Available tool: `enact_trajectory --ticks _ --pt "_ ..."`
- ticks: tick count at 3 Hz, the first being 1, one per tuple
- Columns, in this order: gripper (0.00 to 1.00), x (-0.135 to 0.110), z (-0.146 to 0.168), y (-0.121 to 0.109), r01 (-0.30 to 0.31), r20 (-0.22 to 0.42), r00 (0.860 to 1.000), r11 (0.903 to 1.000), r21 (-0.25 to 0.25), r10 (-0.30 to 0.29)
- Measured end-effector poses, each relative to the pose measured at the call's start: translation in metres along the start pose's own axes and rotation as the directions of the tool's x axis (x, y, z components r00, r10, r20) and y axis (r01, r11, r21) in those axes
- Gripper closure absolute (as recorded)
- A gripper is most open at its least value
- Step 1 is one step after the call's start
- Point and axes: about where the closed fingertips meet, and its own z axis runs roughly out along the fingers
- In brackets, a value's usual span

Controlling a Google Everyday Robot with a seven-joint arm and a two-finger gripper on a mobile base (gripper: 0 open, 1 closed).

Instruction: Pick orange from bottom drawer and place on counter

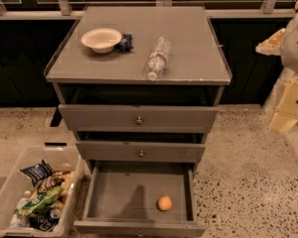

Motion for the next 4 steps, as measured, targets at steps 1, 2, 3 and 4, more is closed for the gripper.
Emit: enact_trajectory --ticks 1,2,3,4 --pt "0.0 0.023 0.005 0.026 0.007 0.065 0.998 1.0 0.004 -0.008" --pt "0.0 0.089 0.055 0.076 -0.089 0.175 0.98 0.9944 -0.058 0.098" --pt "0.0 0.155 0.129 0.156 -0.211 0.31 0.908 0.9474 -0.24 0.281" --pt "0.0 0.215 0.178 0.236 -0.235 0.398 0.833 0.8978 -0.373 0.383"
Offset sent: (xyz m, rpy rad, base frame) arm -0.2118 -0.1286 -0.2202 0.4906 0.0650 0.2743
